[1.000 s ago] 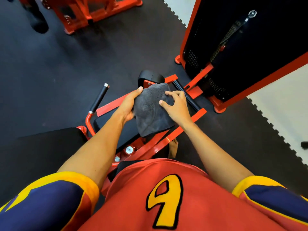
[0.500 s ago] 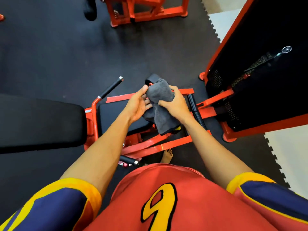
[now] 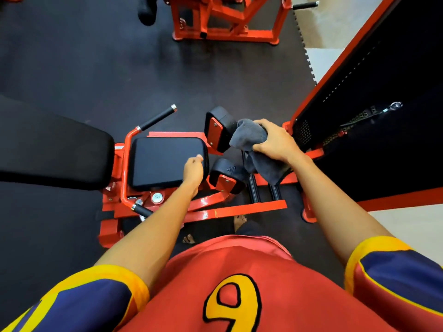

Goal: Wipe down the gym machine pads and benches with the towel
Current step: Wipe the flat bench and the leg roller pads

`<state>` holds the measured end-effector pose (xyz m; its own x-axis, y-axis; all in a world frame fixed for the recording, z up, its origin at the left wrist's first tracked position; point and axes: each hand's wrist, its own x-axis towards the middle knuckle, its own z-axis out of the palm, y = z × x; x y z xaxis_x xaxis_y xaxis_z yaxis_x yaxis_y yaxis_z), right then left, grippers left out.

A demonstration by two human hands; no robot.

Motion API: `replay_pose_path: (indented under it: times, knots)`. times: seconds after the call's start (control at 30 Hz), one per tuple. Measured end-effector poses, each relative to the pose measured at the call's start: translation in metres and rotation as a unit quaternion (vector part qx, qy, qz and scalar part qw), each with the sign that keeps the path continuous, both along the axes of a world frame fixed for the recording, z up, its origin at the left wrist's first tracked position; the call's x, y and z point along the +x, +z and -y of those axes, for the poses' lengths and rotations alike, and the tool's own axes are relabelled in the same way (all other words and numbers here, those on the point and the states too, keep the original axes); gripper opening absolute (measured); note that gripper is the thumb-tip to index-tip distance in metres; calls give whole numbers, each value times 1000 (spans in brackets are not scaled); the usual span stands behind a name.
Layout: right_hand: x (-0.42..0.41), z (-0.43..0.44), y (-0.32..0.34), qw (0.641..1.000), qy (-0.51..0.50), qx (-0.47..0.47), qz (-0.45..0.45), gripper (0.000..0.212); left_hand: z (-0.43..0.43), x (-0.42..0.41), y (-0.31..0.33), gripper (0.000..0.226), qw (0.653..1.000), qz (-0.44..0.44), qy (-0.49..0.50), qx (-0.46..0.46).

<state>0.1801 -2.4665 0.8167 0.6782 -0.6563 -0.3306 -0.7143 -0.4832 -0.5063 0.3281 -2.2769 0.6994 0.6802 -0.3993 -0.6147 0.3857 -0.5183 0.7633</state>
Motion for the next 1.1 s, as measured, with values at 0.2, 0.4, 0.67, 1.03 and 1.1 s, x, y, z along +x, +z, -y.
replay_pose_path:
  times: [0.2,0.4,0.67,1.03,1.1]
  knots:
    - [18,2,-39,982,175,20,-74,67,13,-32,-16,42,997,12,-42,56]
    - [19,-17,-92,973,217,76,-21,64,33,-61,-8,35,996,43,64,39]
    - [-66,-25,-135,969,191,119,99,70,56,-82,-10,42,977,11,212,-28]
    - [78,-15,-112,963,199,180,-27,37,70,-82,-12,49,926,-88,356,-87]
    - [51,-17,-113,963,181,198,39,41,73,-81,-14,52,918,-100,369,-108]
